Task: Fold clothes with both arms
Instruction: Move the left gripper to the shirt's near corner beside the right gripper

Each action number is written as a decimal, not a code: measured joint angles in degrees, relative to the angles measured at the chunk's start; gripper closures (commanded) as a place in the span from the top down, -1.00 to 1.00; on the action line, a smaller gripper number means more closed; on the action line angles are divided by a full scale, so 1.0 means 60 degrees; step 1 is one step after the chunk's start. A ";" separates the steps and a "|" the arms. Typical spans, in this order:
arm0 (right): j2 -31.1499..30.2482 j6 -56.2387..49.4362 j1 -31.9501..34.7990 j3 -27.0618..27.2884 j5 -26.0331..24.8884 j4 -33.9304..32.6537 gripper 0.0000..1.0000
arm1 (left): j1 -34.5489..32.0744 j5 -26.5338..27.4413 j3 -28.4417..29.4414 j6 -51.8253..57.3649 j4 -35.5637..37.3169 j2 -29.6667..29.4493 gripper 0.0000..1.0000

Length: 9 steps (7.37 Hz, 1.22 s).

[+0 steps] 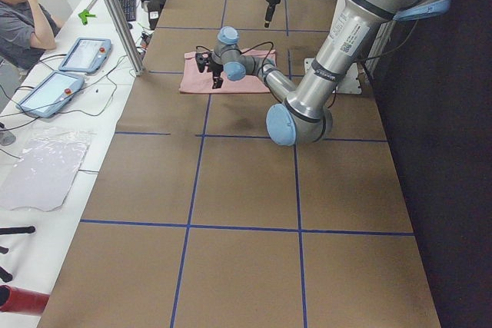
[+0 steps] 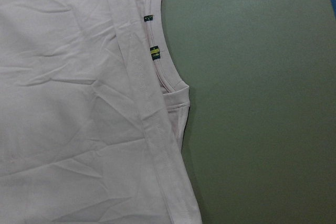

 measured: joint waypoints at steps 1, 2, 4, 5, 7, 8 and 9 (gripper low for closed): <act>0.0006 -0.0024 0.0000 0.0018 0.0016 0.0003 1.00 | 0.0591 -0.0086 -0.0932 -0.0838 0.0577 0.0488 1.00; 0.0010 -0.0031 0.0000 0.0028 -0.0001 0.0004 1.00 | 0.1283 -0.0098 -0.1597 -0.1614 0.1080 0.0813 1.00; 0.0061 -0.0028 -0.0005 0.0046 -0.0057 0.0005 1.00 | 0.2567 0.0166 -0.2061 -0.2741 0.1781 0.0981 0.98; 0.0109 -0.0027 -0.0004 0.0046 -0.0098 0.0005 1.00 | 0.2962 0.0306 -0.2095 -0.3068 0.1924 0.0973 0.96; 0.0138 -0.0027 0.0000 0.0036 -0.0161 0.0005 1.00 | 0.3254 0.0404 -0.2054 -0.3342 0.2197 0.0904 0.87; 0.0142 -0.0026 0.0000 0.0032 -0.0168 0.0005 1.00 | 0.3285 0.0463 -0.2004 -0.3370 0.2274 0.0877 0.82; 0.0143 -0.0026 0.0005 0.0026 -0.0171 0.0005 1.00 | 0.3289 0.0546 -0.1964 -0.3379 0.2304 0.0862 0.74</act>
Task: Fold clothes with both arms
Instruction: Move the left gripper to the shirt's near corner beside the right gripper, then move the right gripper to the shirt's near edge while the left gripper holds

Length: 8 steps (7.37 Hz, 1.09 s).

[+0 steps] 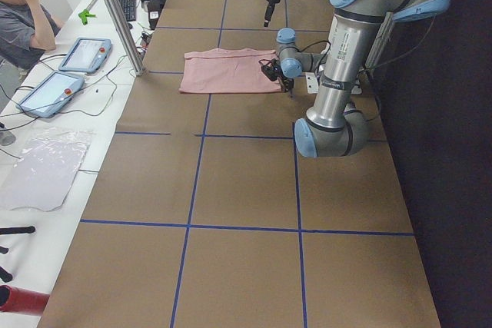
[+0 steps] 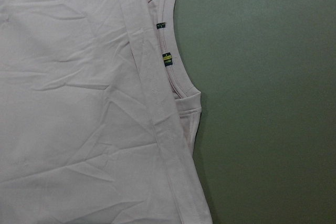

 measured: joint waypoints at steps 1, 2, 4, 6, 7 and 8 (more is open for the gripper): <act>0.0001 0.0000 0.0005 -0.0006 -0.0001 0.0000 1.00 | -0.0001 0.0046 0.0025 -0.0003 0.0010 -0.0009 0.63; 0.0001 0.0000 0.0007 -0.0008 -0.0001 0.0000 1.00 | -0.0002 0.0092 0.0044 -0.0004 0.0014 -0.0014 0.39; 0.0001 0.0000 0.0009 -0.0011 -0.0001 0.0000 1.00 | 0.0002 0.0181 0.0108 -0.0001 0.0006 -0.0016 -0.68; 0.0001 0.0000 0.0033 -0.0018 0.0002 0.0000 1.00 | 0.0001 0.0207 0.0101 0.0011 0.0001 -0.0018 -1.00; 0.0001 0.0000 0.0039 -0.0016 0.0008 0.0000 1.00 | -0.0007 0.0212 0.0077 0.0049 0.0001 -0.0015 -1.00; 0.0001 -0.0001 0.0040 -0.0013 0.0011 0.0000 1.00 | -0.0023 0.0217 0.0050 0.0112 0.0004 -0.0004 -1.00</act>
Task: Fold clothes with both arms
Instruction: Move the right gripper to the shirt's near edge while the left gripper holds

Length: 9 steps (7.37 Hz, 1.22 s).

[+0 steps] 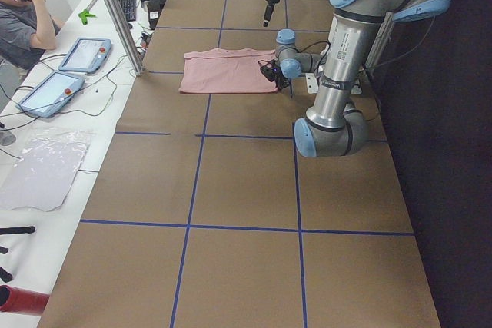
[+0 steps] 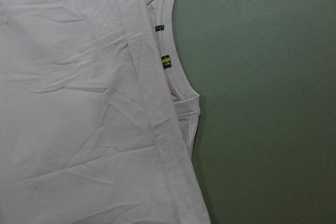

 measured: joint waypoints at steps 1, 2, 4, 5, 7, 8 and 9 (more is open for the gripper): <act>0.0004 0.0019 -0.0007 -0.0001 0.0005 0.0000 1.00 | -0.0031 0.0006 -0.0029 0.0036 0.0006 0.0012 -1.00; 0.0009 0.0071 -0.0026 -0.0015 0.0018 -0.0017 1.00 | -0.0080 0.0010 -0.0063 0.0051 0.0019 0.0026 -1.00; 0.0194 0.0595 -0.0149 -0.0366 0.0051 -0.0099 1.00 | -0.0201 0.0009 -0.0346 0.0199 0.0248 0.0055 -1.00; 0.0584 0.1046 -0.0281 -0.0845 0.0051 -0.0180 1.00 | -0.0236 0.0002 -0.0536 0.0418 0.0411 0.0070 -1.00; 0.1298 0.1542 -0.0568 -0.1602 0.0016 -0.0838 1.00 | -0.0269 0.0007 -0.0708 0.0625 0.0534 0.0076 -1.00; 0.1463 0.1705 -0.0689 -0.1771 0.0004 -0.1076 1.00 | -0.0262 0.0010 -0.0732 0.0648 0.0546 0.0076 -1.00; 0.1586 0.1906 -0.0811 -0.1948 -0.0008 -0.1179 1.00 | -0.0250 0.0014 -0.0741 0.0655 0.0551 0.0076 -1.00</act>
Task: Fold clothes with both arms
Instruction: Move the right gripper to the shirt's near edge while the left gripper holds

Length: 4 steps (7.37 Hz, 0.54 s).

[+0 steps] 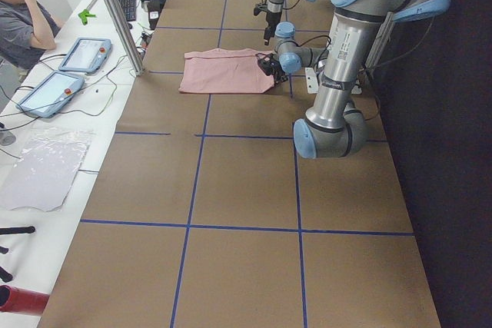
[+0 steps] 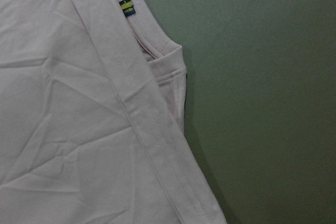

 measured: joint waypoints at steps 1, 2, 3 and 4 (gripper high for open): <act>0.0117 0.0175 -0.0120 -0.0187 -0.0025 -0.0043 1.00 | 0.0014 0.0003 -0.0004 0.0003 0.0002 -0.0001 -1.00; 0.0173 0.0330 -0.0262 -0.0346 -0.0102 -0.0058 1.00 | 0.0024 0.0003 -0.0006 0.0004 0.0002 0.0001 -1.00; 0.0197 0.0452 -0.0394 -0.0438 -0.0213 -0.0064 1.00 | 0.0033 0.0008 -0.0006 0.0004 0.0002 0.0007 -1.00; 0.0229 0.0508 -0.0471 -0.0524 -0.0277 -0.0056 1.00 | 0.0040 0.0010 -0.0007 0.0004 0.0002 0.0008 -1.00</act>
